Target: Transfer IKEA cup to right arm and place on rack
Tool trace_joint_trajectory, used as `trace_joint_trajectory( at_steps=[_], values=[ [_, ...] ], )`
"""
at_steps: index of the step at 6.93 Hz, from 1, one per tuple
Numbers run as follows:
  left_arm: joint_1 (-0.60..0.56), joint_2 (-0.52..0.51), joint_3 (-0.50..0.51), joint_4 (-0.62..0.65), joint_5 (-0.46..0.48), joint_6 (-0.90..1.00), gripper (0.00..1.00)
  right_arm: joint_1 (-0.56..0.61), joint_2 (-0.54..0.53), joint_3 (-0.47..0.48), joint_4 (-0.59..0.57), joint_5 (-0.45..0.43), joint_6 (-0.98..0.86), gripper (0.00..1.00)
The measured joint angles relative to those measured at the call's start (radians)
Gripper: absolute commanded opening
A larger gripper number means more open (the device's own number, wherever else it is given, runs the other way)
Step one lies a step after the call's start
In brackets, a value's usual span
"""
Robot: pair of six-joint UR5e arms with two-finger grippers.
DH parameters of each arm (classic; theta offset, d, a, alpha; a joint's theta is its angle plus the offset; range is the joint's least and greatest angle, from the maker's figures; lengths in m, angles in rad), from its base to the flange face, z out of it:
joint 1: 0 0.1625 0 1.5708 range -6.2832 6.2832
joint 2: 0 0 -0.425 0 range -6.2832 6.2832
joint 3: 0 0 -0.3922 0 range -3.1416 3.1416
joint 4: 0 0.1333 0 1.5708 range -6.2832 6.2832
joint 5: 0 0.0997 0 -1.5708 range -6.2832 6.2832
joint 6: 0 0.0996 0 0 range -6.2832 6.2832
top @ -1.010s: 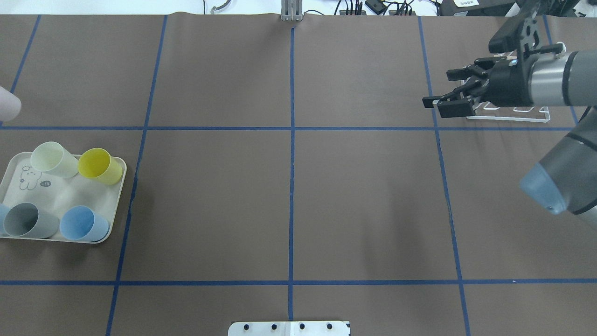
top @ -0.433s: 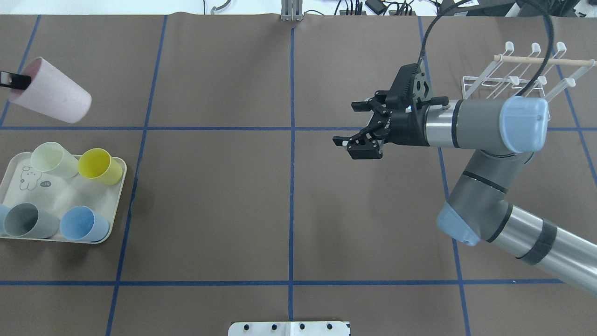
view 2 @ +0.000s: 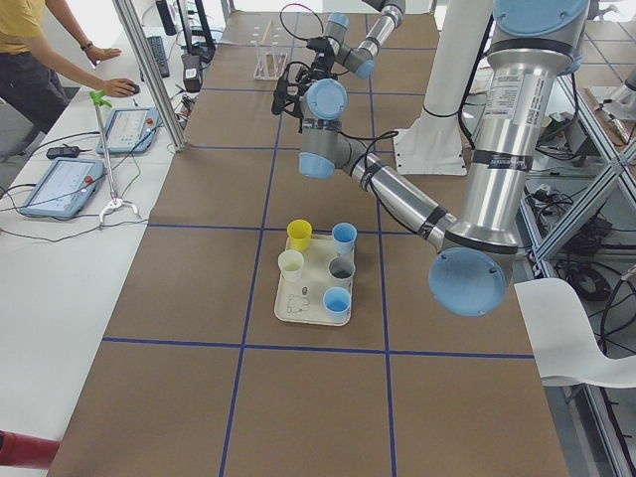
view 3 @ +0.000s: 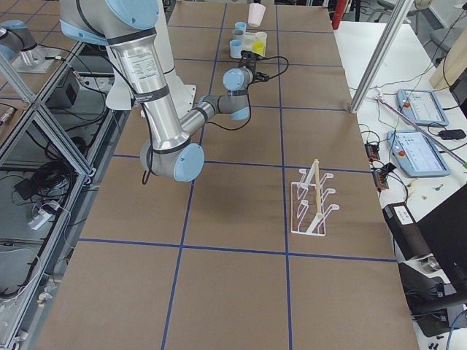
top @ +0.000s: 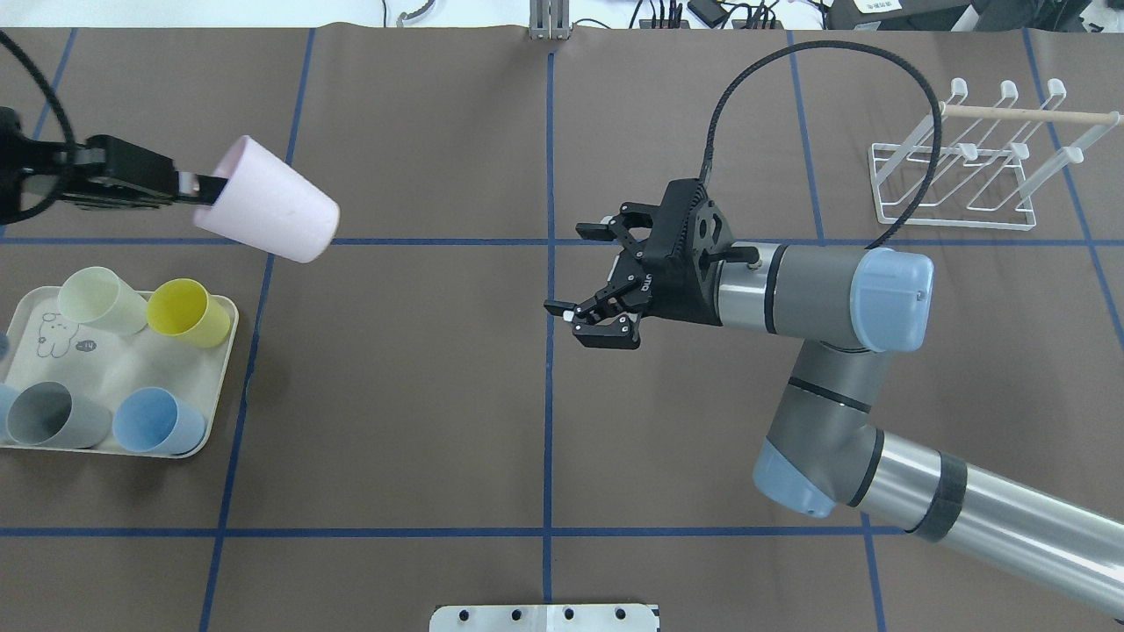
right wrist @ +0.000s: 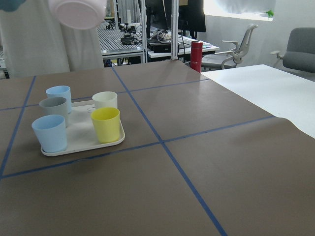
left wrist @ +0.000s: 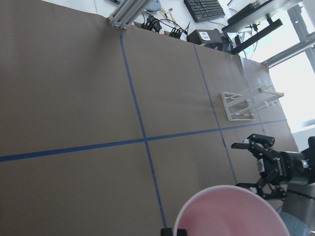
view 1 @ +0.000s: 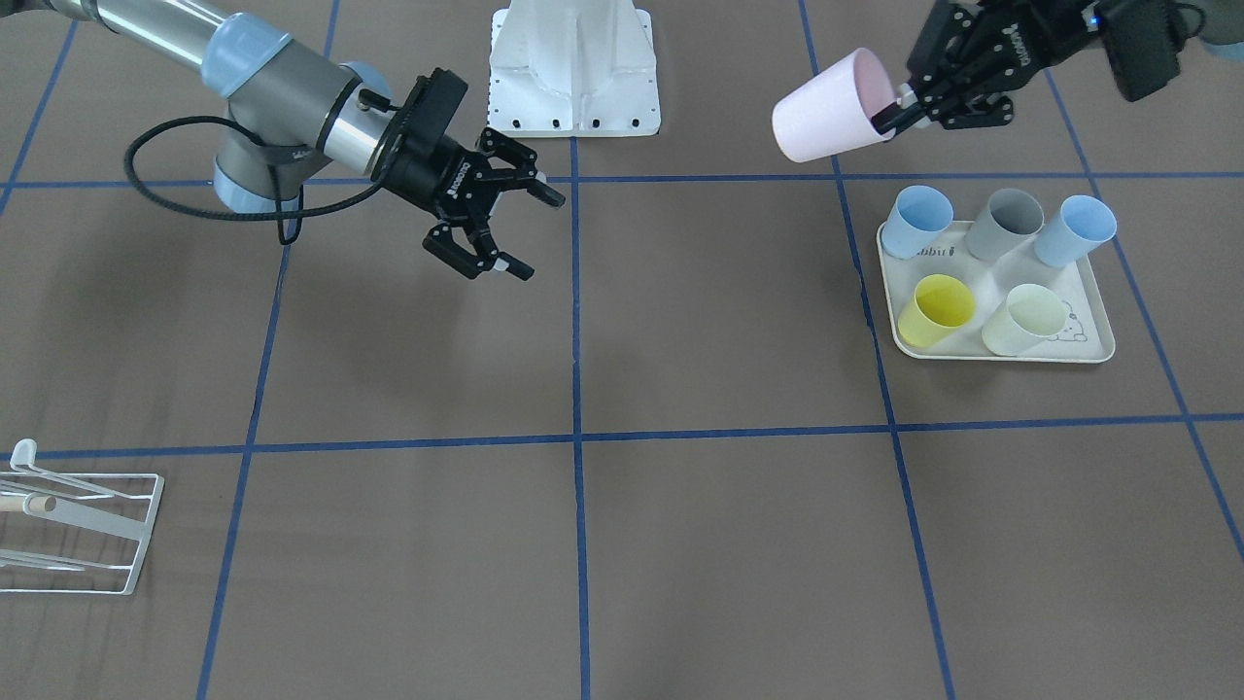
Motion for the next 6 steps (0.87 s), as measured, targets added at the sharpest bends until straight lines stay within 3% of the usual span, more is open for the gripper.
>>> trace_joint_trajectory(
  at_steps=[2,3,4,6],
  values=[
    [0.164,-0.092,0.028,-0.016,0.198,-0.102,0.0,-0.064,0.023,0.001,0.007,-0.083,-0.006,0.99],
    [0.213,-0.123,0.059,-0.017,0.248,-0.113,0.0,-0.101,0.025,0.006,0.007,-0.174,-0.008,0.99],
    [0.241,-0.144,0.089,-0.017,0.272,-0.115,0.0,-0.124,0.027,0.01,0.007,-0.23,-0.014,0.99],
    [0.277,-0.158,0.123,-0.017,0.283,-0.112,0.0,-0.136,0.028,0.027,0.005,-0.257,-0.031,0.99]
  ],
)
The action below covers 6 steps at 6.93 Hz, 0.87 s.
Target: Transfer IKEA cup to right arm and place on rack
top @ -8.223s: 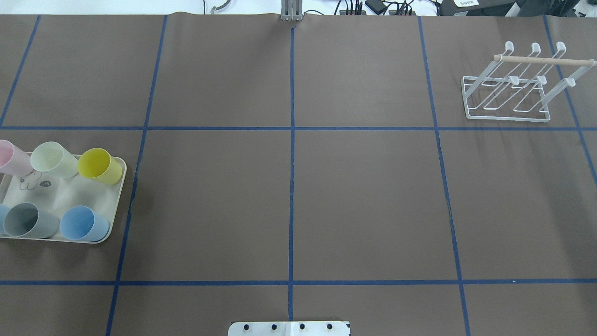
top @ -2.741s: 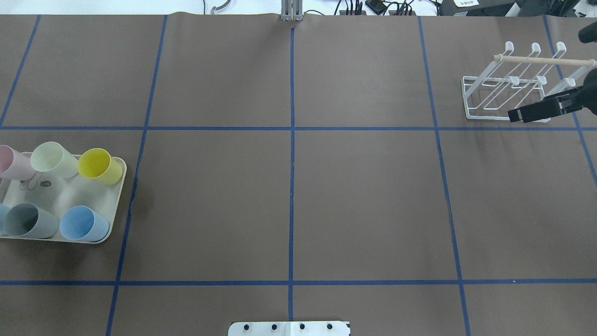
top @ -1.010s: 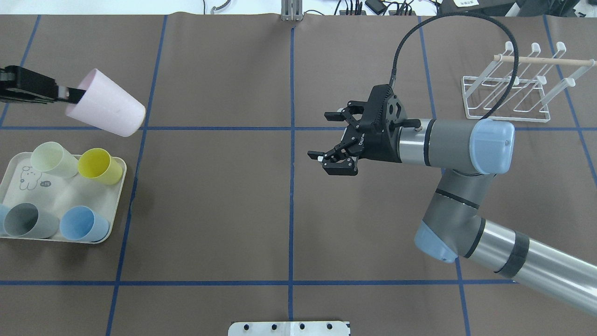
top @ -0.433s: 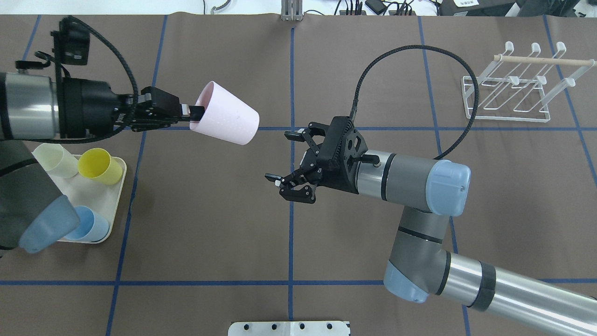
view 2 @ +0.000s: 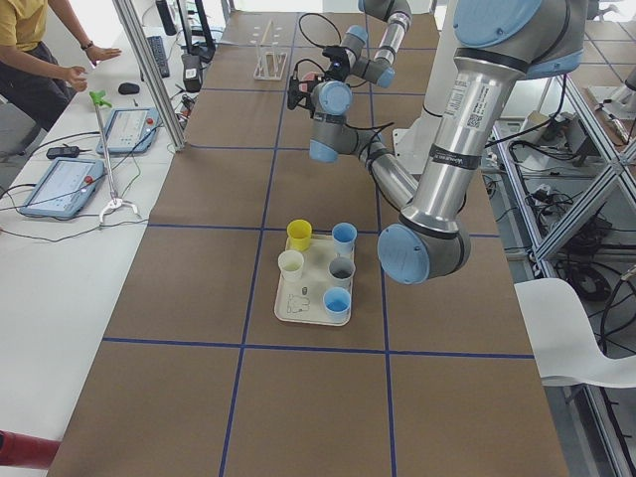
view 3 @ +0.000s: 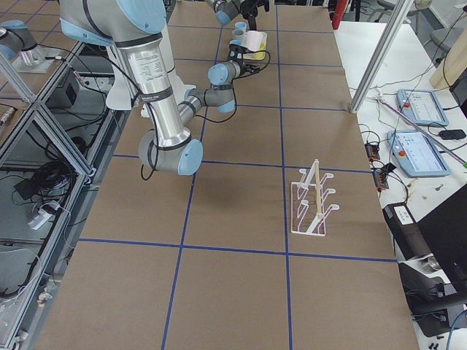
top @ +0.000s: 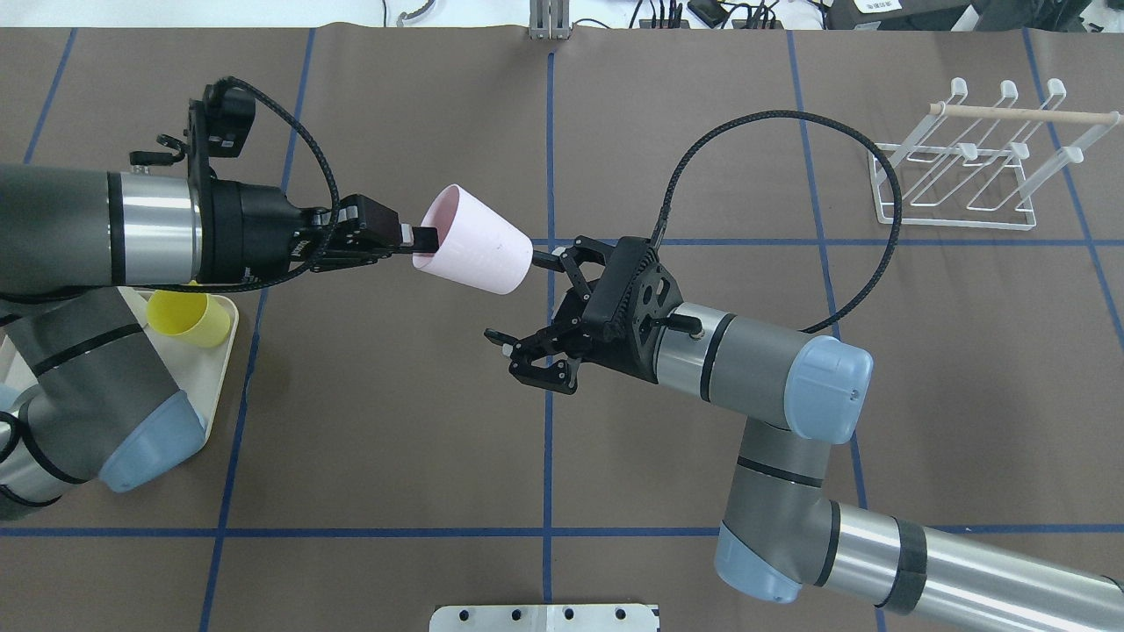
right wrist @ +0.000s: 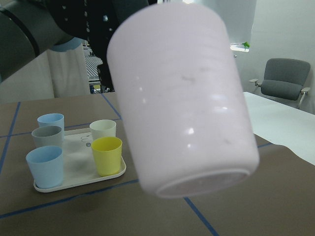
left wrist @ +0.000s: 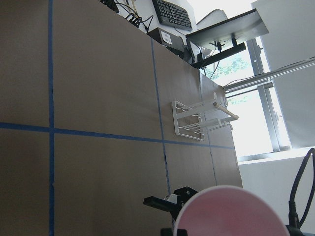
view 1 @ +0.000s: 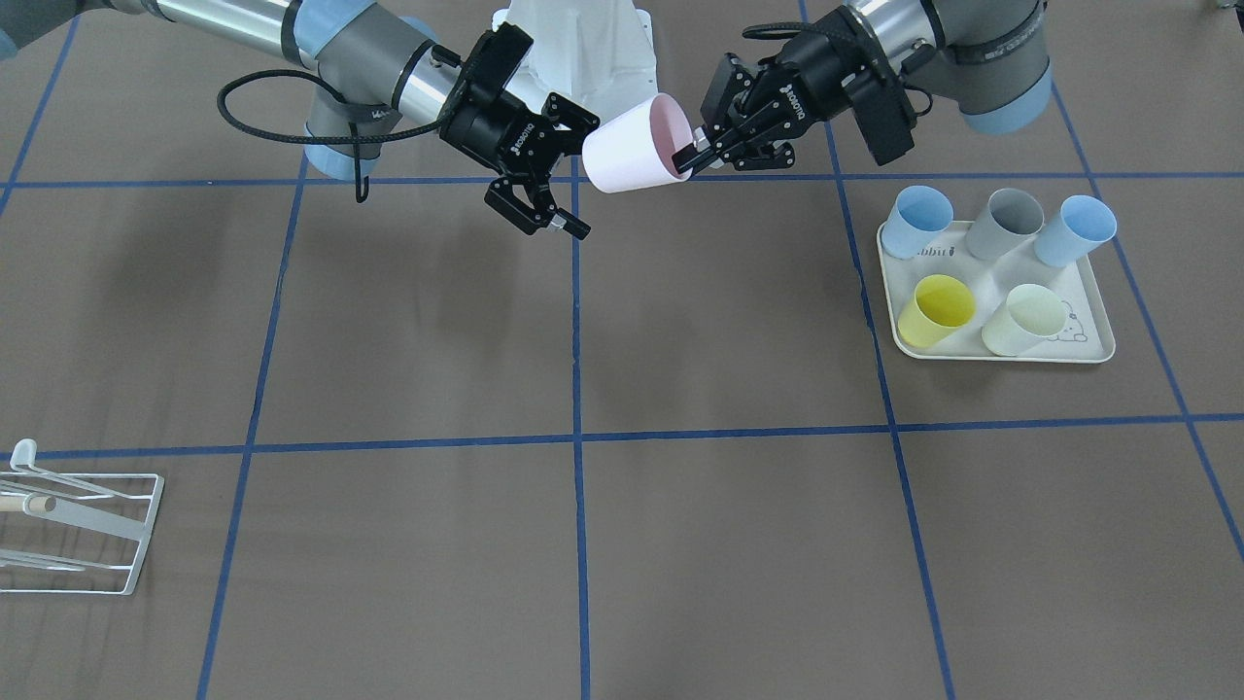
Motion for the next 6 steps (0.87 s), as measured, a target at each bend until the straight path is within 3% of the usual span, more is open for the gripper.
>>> trace_joint_trajectory(
  at_steps=[6],
  values=[
    [0.045,-0.004,0.038,0.002,0.025,0.007,0.0,-0.001,-0.004,0.013,-0.001,-0.003,-0.007,0.99]
  ],
)
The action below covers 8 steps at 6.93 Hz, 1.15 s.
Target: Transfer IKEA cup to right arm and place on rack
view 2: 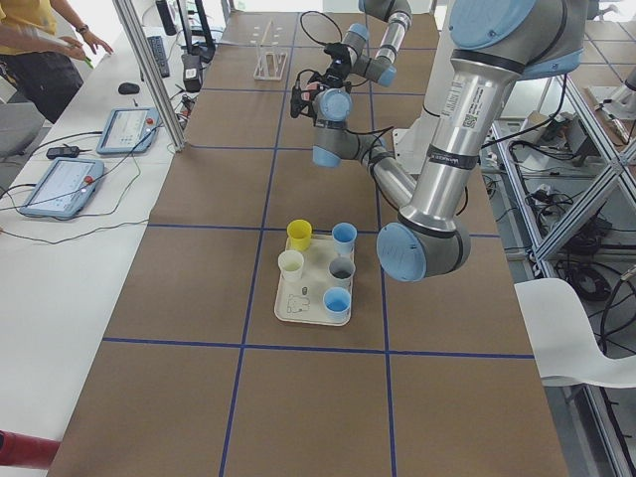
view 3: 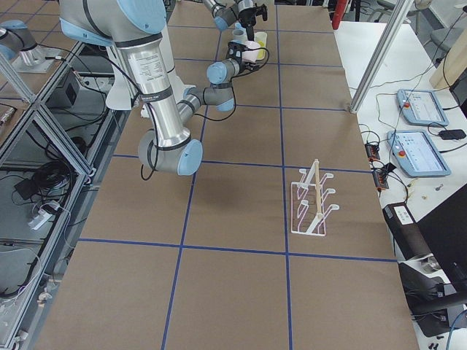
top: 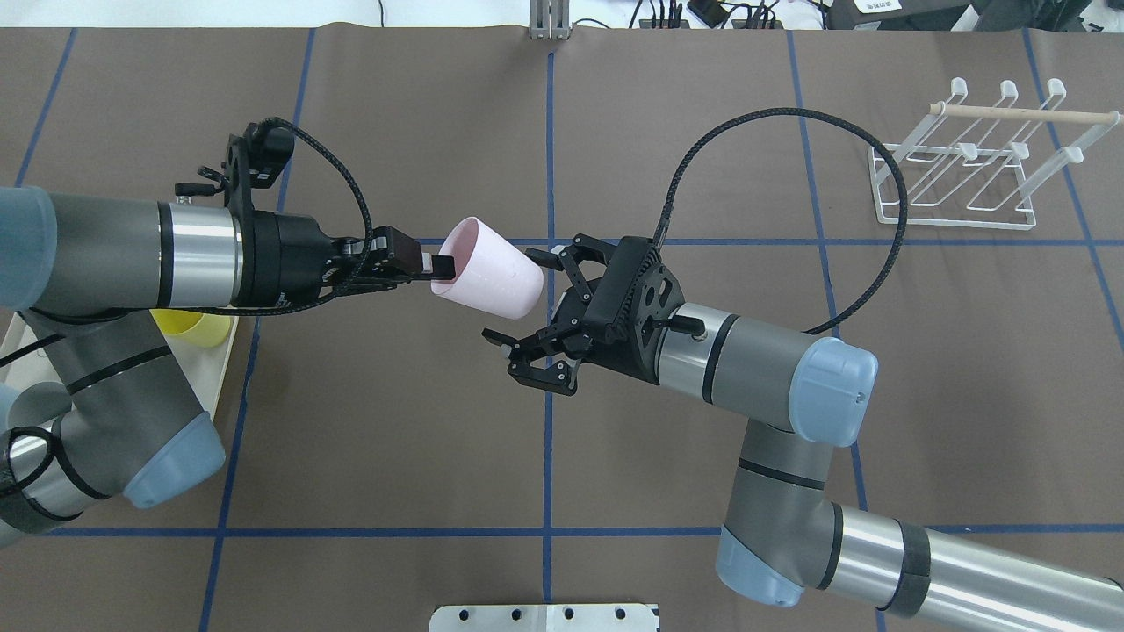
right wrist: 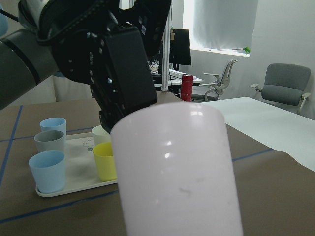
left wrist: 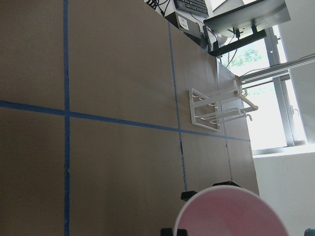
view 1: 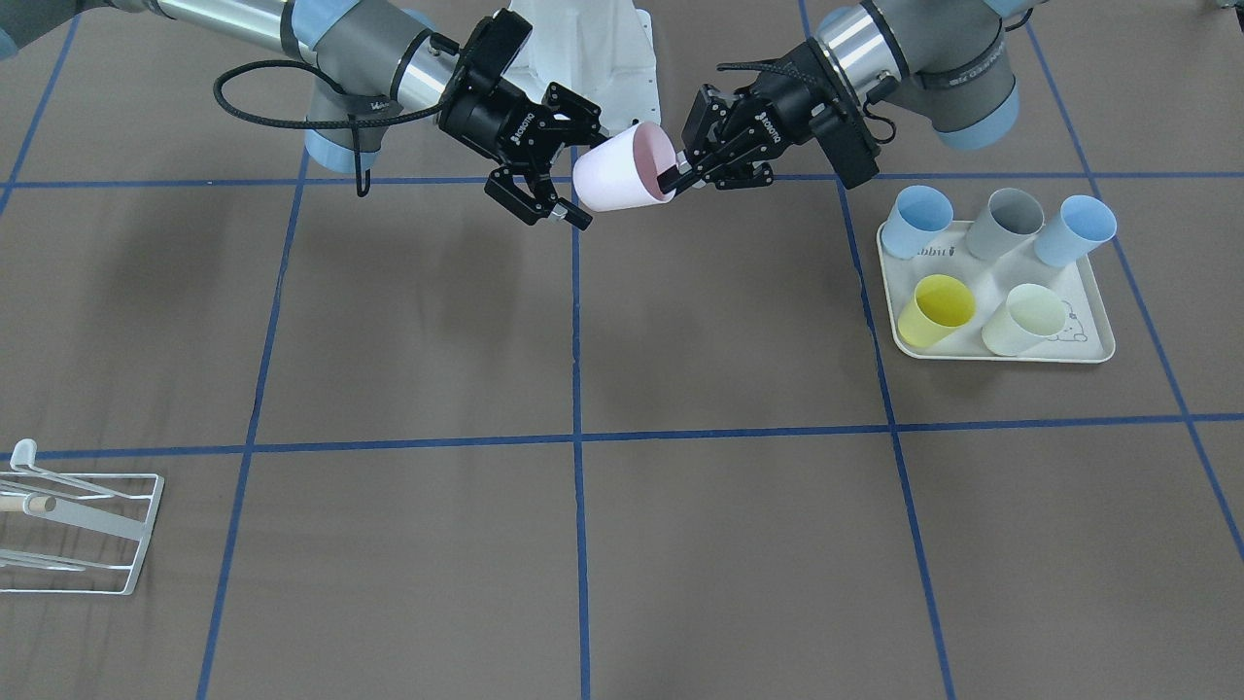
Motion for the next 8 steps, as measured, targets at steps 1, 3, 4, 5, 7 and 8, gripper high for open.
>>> trace_joint_trajectory(
  at_steps=[1,3,4,5,7,8],
  values=[
    [0.007,0.0,0.001,0.0,0.006,0.0,0.0,0.0,-0.001,0.001,0.0,-0.001,0.0,0.99],
    [0.013,0.001,0.003,0.0,0.008,0.0,0.0,0.0,-0.002,0.001,0.0,-0.001,-0.001,0.93],
    [0.013,0.001,0.004,0.0,0.008,0.0,0.0,0.0,-0.003,0.002,0.0,-0.001,-0.005,0.92],
    [0.014,0.001,0.004,0.0,0.008,0.0,0.0,0.0,-0.005,0.003,0.0,-0.001,-0.011,0.9],
    [0.014,0.002,0.004,0.0,0.009,0.0,0.0,0.0,-0.005,0.005,0.0,-0.001,-0.016,0.89],
    [0.014,0.002,0.006,0.0,0.01,0.0,0.0,-0.001,-0.005,0.005,0.0,-0.001,-0.017,0.89]
  ],
)
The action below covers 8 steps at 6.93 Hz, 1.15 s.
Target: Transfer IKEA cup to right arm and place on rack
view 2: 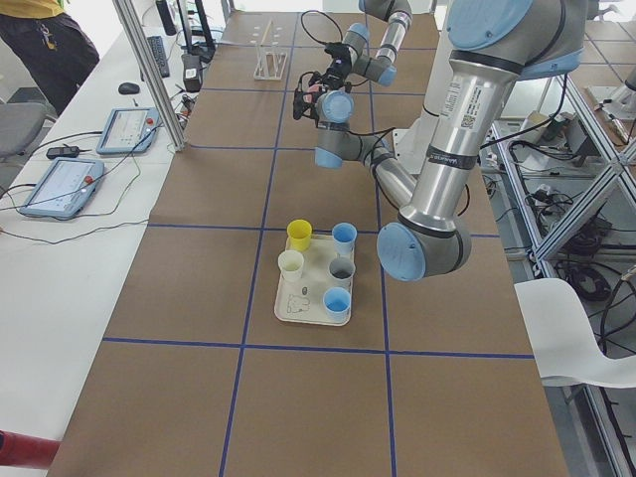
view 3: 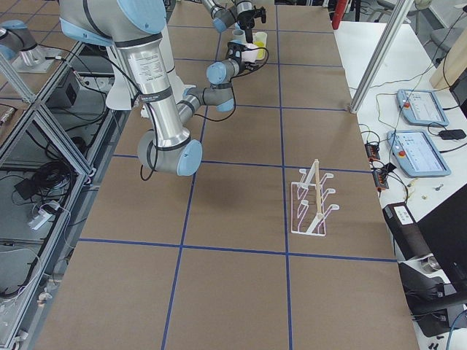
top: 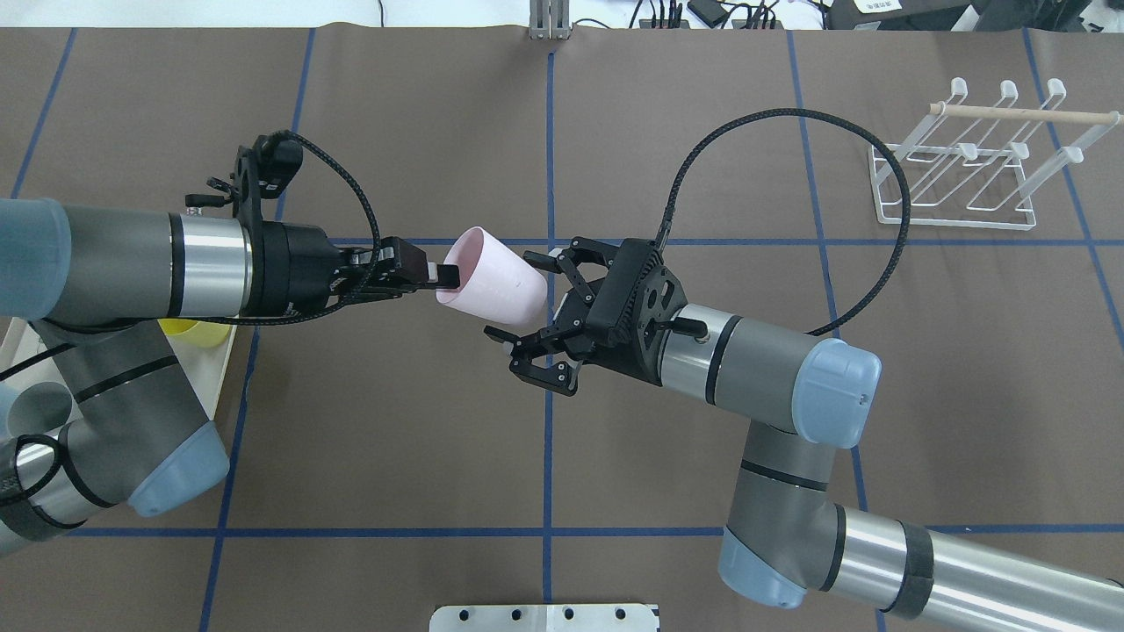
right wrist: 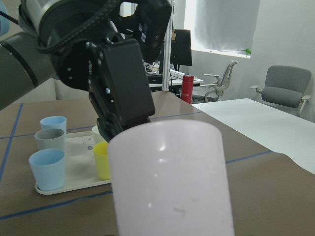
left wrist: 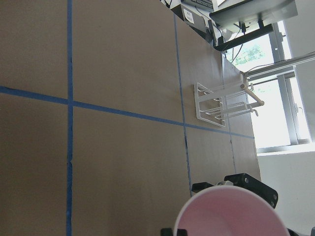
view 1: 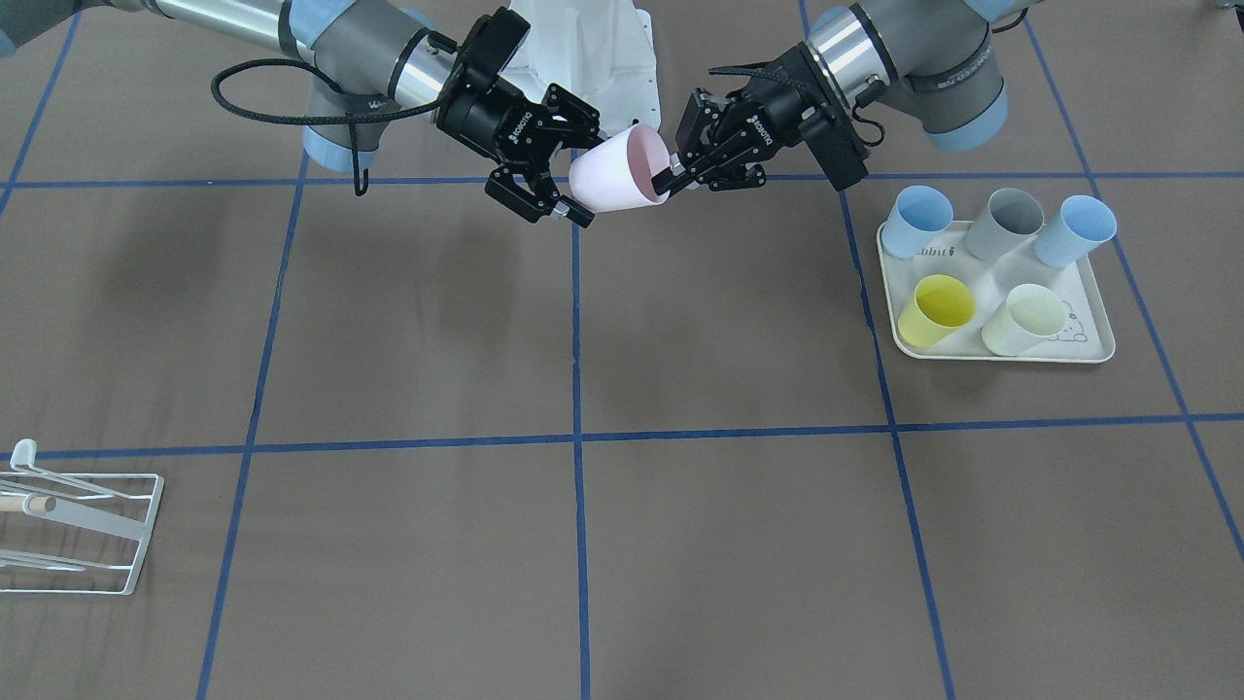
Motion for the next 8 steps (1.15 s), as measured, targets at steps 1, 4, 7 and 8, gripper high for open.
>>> trace_joint_trajectory(
  at_steps=[1,4,7,8],
  values=[
    [0.0,0.0,0.001,0.0,0.0,0.0,0.0,0.0,0.001,0.0,0.0,0.0,0.0,0.75],
    [-0.001,-0.001,0.003,0.0,-0.001,0.0,0.0,-0.002,0.0,-0.001,0.0,-0.003,-0.005,0.35],
    [0.001,-0.005,0.002,0.0,-0.001,0.006,1.0,-0.004,-0.016,-0.002,0.0,-0.011,-0.015,0.09],
    [-0.003,-0.009,-0.001,0.0,0.006,0.015,1.0,-0.003,-0.02,-0.002,0.0,-0.012,-0.015,0.09]
  ],
)
